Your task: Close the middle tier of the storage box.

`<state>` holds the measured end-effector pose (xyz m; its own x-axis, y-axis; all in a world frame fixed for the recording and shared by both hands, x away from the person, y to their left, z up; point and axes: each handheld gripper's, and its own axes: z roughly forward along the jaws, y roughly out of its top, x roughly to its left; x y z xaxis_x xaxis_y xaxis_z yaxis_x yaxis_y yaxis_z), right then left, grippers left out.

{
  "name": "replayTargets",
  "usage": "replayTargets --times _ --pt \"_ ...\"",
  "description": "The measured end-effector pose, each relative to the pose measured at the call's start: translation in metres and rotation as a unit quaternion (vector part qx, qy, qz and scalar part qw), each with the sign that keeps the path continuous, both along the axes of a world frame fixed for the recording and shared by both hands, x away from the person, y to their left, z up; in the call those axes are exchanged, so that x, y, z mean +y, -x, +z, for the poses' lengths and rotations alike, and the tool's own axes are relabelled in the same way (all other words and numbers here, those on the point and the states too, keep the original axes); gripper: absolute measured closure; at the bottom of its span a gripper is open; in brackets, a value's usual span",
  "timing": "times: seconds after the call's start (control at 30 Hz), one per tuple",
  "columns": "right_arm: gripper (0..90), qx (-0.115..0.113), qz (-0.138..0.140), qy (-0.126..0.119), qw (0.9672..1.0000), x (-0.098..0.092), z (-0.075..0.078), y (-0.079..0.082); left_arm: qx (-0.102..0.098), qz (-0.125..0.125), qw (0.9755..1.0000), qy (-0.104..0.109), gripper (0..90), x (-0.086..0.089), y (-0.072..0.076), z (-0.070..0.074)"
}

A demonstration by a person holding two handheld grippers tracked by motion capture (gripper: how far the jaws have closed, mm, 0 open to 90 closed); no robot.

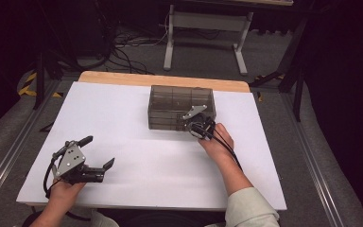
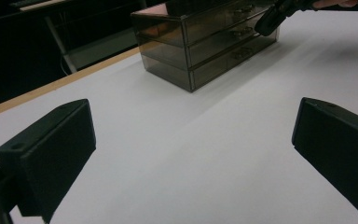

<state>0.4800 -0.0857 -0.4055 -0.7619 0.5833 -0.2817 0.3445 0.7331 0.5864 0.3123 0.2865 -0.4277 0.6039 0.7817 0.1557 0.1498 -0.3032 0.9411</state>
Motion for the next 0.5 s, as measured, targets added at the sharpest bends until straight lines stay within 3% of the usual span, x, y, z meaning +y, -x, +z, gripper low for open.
replayTargets --times 0.23,0.5 --pt "80.7 0.0 0.016 -0.01 0.9998 -0.002 0.01 0.014 -0.001 0.001 1.0 0.001 0.4 0.0 0.0 0.0" --pt "75.8 -0.001 0.023 -0.024 0.9995 -0.006 0.015 0.019 0.001 0.001 1.0 0.001 0.4 0.0 0.0 0.0"
